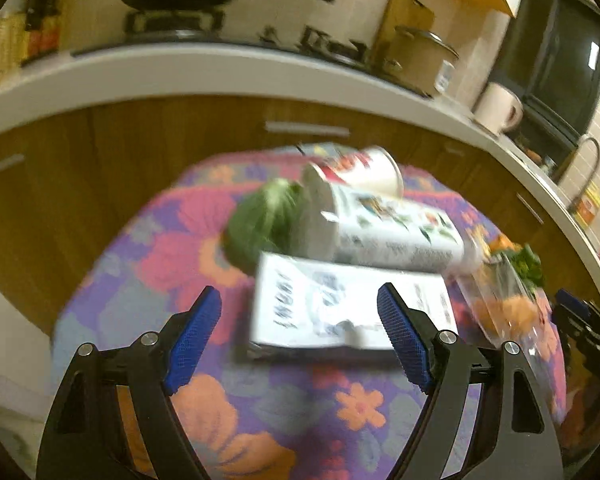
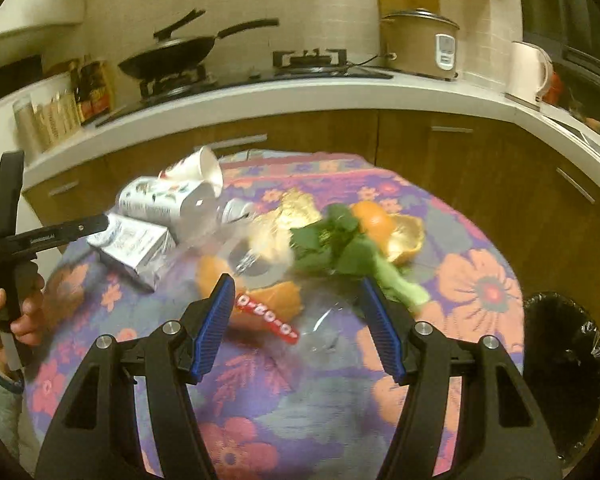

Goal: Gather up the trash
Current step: 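Move the left gripper to the white milk carton while the right gripper grasps the plastic bag, then close the left gripper on the white milk carton and lift it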

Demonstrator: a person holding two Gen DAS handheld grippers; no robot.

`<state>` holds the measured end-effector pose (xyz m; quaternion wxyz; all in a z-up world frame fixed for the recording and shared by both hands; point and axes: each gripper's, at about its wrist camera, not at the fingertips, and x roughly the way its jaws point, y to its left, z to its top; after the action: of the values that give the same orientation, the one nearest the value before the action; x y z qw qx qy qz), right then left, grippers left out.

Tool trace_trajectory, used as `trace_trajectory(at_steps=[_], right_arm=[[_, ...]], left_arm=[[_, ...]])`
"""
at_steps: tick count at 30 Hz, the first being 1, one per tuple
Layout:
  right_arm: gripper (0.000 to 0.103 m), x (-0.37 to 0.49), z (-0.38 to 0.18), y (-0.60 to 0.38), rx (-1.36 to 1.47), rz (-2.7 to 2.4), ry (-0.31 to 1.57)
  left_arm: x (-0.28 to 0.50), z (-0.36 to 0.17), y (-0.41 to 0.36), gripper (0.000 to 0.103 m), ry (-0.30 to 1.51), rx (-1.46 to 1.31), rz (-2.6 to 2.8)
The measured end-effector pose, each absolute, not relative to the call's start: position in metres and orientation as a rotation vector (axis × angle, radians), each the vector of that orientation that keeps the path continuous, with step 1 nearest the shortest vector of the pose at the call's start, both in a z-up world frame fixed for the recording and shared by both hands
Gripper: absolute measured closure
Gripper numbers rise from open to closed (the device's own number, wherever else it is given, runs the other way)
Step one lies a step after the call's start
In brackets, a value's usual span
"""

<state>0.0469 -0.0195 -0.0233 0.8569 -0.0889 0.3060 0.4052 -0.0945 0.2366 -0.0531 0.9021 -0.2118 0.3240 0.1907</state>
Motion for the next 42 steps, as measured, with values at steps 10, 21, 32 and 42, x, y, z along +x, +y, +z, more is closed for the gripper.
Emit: trace_trajectory(at_steps=[10, 21, 32, 42], right_arm=[[0.042, 0.053, -0.041, -0.025, -0.163, 0.859, 0.738], [0.089, 0.056, -0.046, -0.029, -0.139, 0.898, 0.823], [0.097, 0.067, -0.017, -0.081, 0.278, 1.15, 1.033], [0.097, 0.063, -0.011, -0.104, 0.342, 1.132, 0.994]], left_arm=[[-0.103, -0.065, 0.18, 0.025, 0.742, -0.386, 0.155], [-0.102, -0.044, 0.163, 0.019, 0.708, -0.186, 0.195], [-0.066, -0.063, 0.165, 0.018, 0.788, -0.151, 0.122], [-0.063, -0.063, 0.154, 0.033, 0.777, -0.146, 0.099]])
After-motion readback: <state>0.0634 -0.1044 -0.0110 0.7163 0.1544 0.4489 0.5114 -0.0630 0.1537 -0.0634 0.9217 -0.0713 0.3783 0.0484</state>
